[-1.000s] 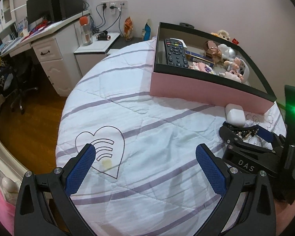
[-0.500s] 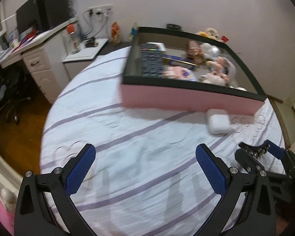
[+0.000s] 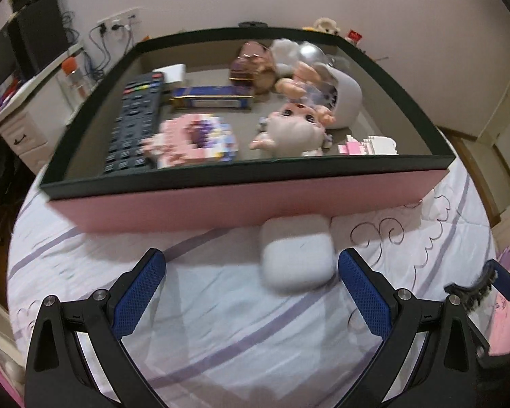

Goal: Organize rigid objects
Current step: 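Grasp the white earbud case with the left tool while the right tool grasps the black hair clip, then carry the earbud case and hair clip over the tray and open both tools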

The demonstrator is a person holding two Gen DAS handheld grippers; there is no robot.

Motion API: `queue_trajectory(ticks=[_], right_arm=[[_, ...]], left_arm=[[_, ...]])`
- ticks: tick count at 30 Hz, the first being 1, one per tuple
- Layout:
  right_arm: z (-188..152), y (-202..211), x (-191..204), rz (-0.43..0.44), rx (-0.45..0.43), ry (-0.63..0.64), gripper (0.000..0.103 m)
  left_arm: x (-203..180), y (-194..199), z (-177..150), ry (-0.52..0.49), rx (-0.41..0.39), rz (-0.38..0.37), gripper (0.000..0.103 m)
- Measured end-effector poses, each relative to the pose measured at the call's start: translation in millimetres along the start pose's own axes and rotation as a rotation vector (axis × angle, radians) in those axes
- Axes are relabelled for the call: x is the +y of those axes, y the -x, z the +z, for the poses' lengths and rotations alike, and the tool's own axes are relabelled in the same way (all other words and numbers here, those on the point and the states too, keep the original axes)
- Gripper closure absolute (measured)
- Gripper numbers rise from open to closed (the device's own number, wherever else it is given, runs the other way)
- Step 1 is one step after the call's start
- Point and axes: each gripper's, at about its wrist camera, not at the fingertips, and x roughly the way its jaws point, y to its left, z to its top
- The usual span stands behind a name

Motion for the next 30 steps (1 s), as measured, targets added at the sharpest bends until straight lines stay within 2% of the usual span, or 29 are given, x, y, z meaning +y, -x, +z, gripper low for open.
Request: queue_trajectory(ticks=[4,6,9,10,11,13,20,27,30], right_arm=[[0,-1,-10,0.001,0.002,-0.013,0.006],[0,-2,-12,0.001,0.003,-0.017,0.006],[1,-1,-14,0.003,0.000,-0.022,0.006],[1,-1,-13,0.005,-0.001,-0.023,0.006],[2,0,-13,0.009,-0.003,-0.022,0.006],[2,1,-10,0.015,-0.007,-0.017,0.006],[5,12,5,0.035,-0.027,0.009,0.006],[25,30,19,0.057,-0.074,0.044,0.006],[42,40,27,0.064,-0.110,0.068,0.006]], left_arm=[[-7,-14,2,-0.009,-0.021,-0.004,0.003],[-7,-12,2,-0.010,-0.041,-0.009,0.011],[1,-6,-2,0.003,-0.059,-0.016,0.030],[3,-3,-4,-0.001,-0.065,-0.021,0.046],[6,-1,-6,-0.001,-0.070,-0.030,0.056],[15,3,-10,0.010,-0.062,-0.067,0.056],[34,28,-26,0.015,-0.073,-0.085,0.056],[61,73,-14,0.020,-0.152,-0.084,0.056],[72,91,3,0.024,-0.189,-0.084,0.056]])
